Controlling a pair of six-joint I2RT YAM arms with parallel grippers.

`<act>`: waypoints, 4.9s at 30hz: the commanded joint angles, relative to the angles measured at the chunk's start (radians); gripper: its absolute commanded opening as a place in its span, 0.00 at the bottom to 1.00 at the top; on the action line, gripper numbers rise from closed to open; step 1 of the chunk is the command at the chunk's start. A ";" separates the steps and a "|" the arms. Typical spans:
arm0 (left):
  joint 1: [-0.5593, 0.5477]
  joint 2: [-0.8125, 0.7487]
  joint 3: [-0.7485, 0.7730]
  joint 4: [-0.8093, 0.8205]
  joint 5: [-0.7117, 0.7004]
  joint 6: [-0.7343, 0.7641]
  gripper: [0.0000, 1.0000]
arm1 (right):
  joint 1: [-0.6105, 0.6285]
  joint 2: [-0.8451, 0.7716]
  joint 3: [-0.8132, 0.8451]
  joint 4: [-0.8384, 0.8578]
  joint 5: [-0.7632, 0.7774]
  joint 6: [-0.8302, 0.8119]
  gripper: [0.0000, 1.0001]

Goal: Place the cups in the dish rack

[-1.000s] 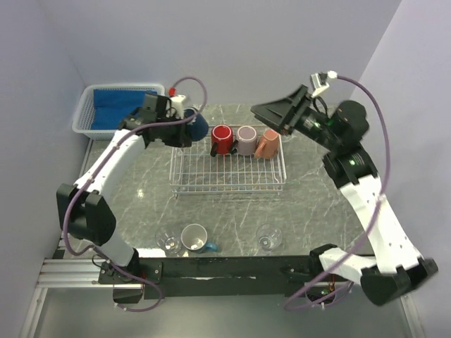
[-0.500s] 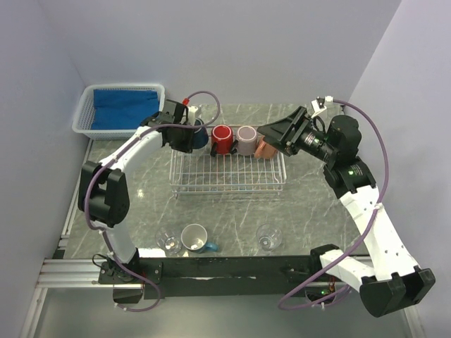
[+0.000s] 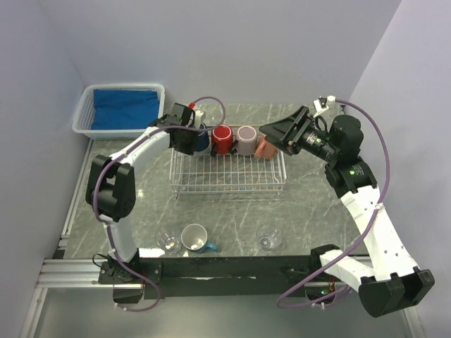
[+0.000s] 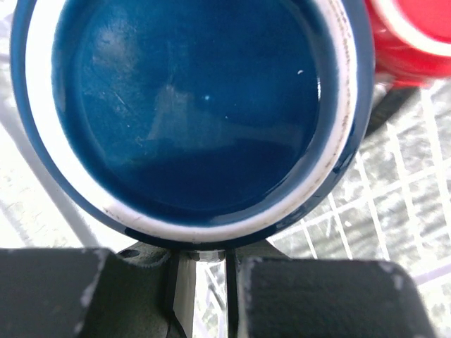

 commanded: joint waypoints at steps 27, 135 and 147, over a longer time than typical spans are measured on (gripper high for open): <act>-0.020 0.029 0.060 0.044 -0.027 -0.013 0.73 | -0.027 -0.009 0.038 -0.064 -0.060 -0.075 0.73; 0.435 -0.521 0.298 -0.108 0.649 -0.233 0.96 | 0.620 0.445 0.718 -0.686 0.442 -0.562 0.00; 0.294 -0.268 0.430 -0.095 0.840 -0.370 0.96 | 0.261 0.439 0.419 0.254 -0.008 -0.009 0.00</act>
